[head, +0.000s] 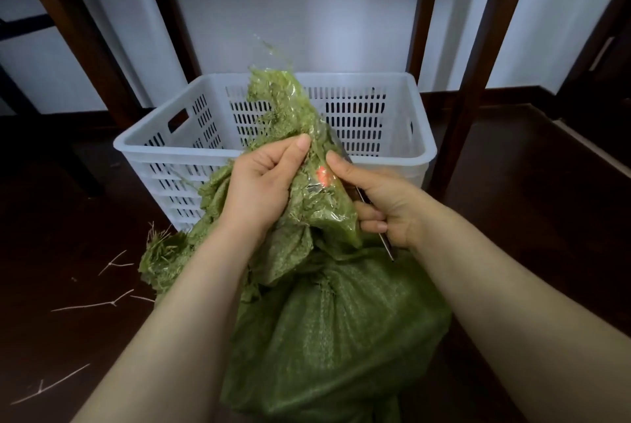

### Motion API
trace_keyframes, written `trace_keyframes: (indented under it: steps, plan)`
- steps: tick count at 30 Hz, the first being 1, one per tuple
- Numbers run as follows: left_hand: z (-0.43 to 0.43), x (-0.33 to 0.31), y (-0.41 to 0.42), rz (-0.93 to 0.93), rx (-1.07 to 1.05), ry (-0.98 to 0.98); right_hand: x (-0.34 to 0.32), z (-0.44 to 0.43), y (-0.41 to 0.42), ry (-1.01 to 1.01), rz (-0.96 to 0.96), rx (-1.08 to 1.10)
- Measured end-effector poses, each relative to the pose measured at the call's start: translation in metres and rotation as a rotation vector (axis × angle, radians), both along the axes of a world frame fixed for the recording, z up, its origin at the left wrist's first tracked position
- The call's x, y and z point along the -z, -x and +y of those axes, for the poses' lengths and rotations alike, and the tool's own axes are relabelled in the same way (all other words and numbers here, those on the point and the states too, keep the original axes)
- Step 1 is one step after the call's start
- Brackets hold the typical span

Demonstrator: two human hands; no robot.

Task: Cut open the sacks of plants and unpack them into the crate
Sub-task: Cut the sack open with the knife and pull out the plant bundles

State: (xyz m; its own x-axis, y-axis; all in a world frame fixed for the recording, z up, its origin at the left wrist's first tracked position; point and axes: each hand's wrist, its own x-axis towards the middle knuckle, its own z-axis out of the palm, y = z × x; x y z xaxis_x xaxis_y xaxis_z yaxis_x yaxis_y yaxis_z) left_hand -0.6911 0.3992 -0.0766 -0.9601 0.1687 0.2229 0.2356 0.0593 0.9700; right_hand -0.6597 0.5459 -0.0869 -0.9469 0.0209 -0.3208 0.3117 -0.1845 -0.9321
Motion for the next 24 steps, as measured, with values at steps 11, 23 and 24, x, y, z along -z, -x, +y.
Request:
trace_keyframes:
  steps: [11,23,24]
  plan:
    - [0.013,-0.005,-0.004,0.059,0.061,0.352,0.011,0.01,0.02,0.229,0.11,0.428]
    - [0.0,-0.03,-0.012,-0.083,0.338,0.525,0.023,0.035,0.034,0.351,0.061,0.616]
    - [-0.001,-0.037,-0.015,-0.081,0.323,0.642,0.02,0.033,0.032,0.303,0.078,0.563]
